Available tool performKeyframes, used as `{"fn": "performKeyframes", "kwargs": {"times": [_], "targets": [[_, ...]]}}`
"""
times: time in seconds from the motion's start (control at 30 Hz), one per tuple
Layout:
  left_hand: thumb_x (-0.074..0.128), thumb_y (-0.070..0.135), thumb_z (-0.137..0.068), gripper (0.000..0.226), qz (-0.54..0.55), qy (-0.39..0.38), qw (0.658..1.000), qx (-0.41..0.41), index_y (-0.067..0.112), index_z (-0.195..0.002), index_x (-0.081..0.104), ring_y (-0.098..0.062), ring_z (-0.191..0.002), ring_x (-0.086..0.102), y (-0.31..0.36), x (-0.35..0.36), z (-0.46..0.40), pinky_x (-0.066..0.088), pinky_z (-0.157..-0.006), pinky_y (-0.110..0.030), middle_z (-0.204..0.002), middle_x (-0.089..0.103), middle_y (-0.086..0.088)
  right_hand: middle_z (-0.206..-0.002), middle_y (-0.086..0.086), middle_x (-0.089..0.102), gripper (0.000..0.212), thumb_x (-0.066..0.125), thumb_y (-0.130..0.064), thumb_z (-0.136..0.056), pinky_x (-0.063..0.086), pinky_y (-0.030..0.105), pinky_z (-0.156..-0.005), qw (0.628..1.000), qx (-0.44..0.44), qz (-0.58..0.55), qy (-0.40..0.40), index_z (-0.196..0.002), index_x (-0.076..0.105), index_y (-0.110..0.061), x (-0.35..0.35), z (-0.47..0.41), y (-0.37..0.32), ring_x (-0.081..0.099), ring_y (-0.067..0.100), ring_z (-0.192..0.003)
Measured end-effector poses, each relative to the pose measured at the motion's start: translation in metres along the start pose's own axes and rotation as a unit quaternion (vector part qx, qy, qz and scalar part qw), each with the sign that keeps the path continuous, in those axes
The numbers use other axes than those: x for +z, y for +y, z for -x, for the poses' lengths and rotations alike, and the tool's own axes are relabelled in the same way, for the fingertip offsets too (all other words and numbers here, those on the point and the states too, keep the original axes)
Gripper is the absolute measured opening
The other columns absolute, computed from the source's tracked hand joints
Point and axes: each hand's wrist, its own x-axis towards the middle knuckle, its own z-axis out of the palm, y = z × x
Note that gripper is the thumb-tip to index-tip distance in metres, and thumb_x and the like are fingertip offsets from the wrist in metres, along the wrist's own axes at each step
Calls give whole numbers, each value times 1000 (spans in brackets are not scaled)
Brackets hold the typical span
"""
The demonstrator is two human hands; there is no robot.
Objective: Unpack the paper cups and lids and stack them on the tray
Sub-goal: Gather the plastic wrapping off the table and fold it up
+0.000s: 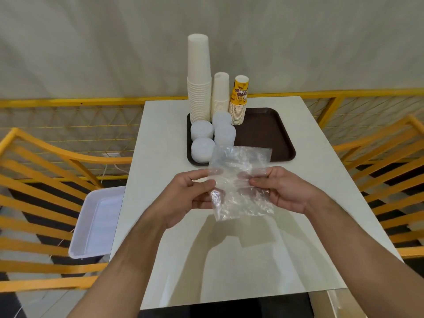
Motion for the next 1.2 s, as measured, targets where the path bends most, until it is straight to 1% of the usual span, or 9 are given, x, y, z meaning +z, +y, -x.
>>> {"fn": "performKeyframes", "kwargs": {"times": [0.13, 0.23, 0.4, 0.5, 0.67, 0.77, 0.9, 1.07, 1.2], "targets": [[55, 6, -97, 24, 19, 7, 999, 29, 15, -109, 74, -25, -81, 73, 1, -5, 4, 60, -71, -31, -93, 74, -19, -107, 12, 76, 29, 51, 7, -94, 60, 25, -79, 999, -20, 31, -11, -104, 77, -3, 7, 4, -8, 76, 17, -90], [54, 4, -97, 25, 17, -1, 999, 47, 13, -109, 74, -24, -79, 73, 3, -7, 8, 59, -69, -29, -94, 74, -20, -102, 16, 76, 28, 55, 8, -92, 61, 24, -69, 998, -19, 52, -7, -102, 78, -3, 10, 7, -15, 76, 21, -85], [49, -1, -99, 42, -27, -15, 996, 80, 26, -97, 81, -36, -90, 65, 9, -9, 14, 59, -74, -27, -97, 65, -25, -110, 19, 74, 27, 60, 4, -86, 59, 35, -88, 995, -14, 102, -12, -102, 79, -6, 13, 11, -22, 74, 27, -98], [48, -2, -99, 44, -54, -22, 994, 89, 27, -97, 81, -48, -96, 61, 15, -9, 18, 59, -78, -30, -102, 60, -41, -95, 15, 76, 31, 58, 11, -85, 62, 29, -71, 994, -21, 103, -1, -92, 81, -8, 19, 12, -25, 75, 22, -83], [45, -11, -97, 54, -107, -34, 989, 99, 25, -83, 83, -23, -87, 74, 24, -9, 27, 59, -78, -25, -91, 77, -13, -83, 10, 77, 42, 52, 16, -89, 59, 24, -59, 994, -31, 104, -11, -80, 82, -12, 26, 15, -30, 75, 17, -71], [50, -11, -95, 48, -115, -49, 987, 105, 23, -84, 82, -22, -88, 74, 28, -11, 30, 58, -80, -26, -92, 77, -8, -79, 10, 76, 44, 51, 19, -89, 58, 23, -58, 994, -26, 104, -19, -74, 81, -10, 28, 14, -32, 74, 17, -68], [49, 4, -85, 34, -38, -81, 991, 100, 13, -91, 82, -27, -94, 70, 27, -13, 33, 57, -83, -36, -99, 75, -12, -70, 6, 73, 53, 44, 22, -90, 55, 20, -52, 994, -27, 105, -25, -62, 78, -8, 28, 13, -33, 71, 14, -61], [70, 16, -87, 16, 5, -23, 995, 99, 19, -99, 80, -25, -90, 69, 16, 4, 35, 57, -78, -33, -102, 72, -10, -64, 7, 70, 51, 41, 23, -90, 52, 18, -47, 993, -34, 110, -20, -62, 75, -3, 31, 12, -38, 68, 13, -54], [72, -1, -83, 22, -18, 56, 993, 100, 18, -90, 81, -19, -77, 70, 13, 11, 35, 57, -73, -28, -95, 76, -11, -67, 7, 72, 49, 44, 22, -89, 53, 18, -49, 992, -32, 119, -23, -63, 76, -4, 28, 10, -41, 70, 13, -58]]}}
